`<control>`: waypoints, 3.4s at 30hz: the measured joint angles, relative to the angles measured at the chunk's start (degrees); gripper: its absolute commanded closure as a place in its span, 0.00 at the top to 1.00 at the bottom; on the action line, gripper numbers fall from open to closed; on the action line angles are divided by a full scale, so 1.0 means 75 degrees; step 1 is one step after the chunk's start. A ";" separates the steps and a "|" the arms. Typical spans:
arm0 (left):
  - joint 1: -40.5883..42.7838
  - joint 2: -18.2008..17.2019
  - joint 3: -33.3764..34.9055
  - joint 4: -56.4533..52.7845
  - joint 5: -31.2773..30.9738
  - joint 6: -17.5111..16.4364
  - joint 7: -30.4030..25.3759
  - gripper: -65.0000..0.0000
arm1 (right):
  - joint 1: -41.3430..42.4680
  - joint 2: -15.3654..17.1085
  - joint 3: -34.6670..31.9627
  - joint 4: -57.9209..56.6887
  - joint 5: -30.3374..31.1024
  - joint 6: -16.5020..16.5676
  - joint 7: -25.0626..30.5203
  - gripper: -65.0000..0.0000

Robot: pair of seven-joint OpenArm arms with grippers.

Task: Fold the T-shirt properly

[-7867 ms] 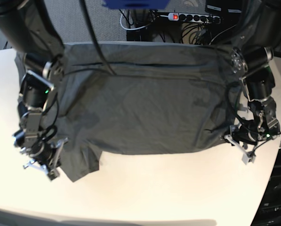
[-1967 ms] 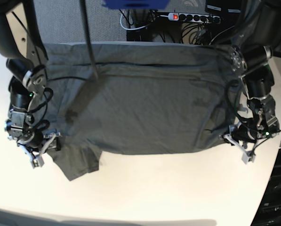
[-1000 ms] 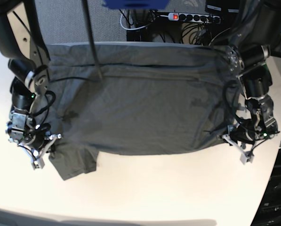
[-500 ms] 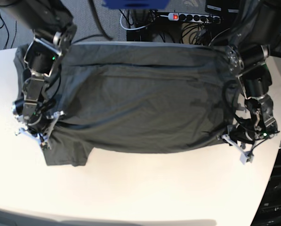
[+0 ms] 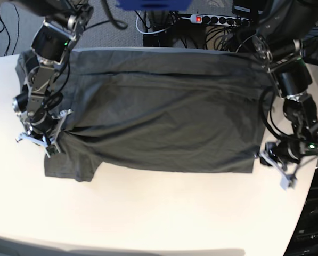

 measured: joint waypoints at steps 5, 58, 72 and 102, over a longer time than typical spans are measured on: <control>0.0251 -0.0032 -0.0009 0.0734 0.0000 0.0020 0.0329 0.13 | -0.0300 -0.0096 0.0009 0.0478 0.0032 -0.0012 0.0787 0.08; -0.1425 -0.0393 0.0804 -0.3075 -0.0927 0.0050 -0.0839 0.65 | -0.0507 -0.0102 -0.0029 0.0411 0.0000 0.0012 0.0912 0.08; -0.1588 -0.0525 0.0982 -0.3934 -0.0877 0.0111 -0.1192 0.65 | -0.0632 -0.0085 0.0000 0.0411 0.0000 0.0015 0.0909 0.08; -0.1731 -0.0423 0.1606 -0.4724 -0.0766 0.0682 -0.2328 0.65 | -0.0629 -0.0102 -0.0003 0.0431 0.0000 0.0015 0.0915 0.08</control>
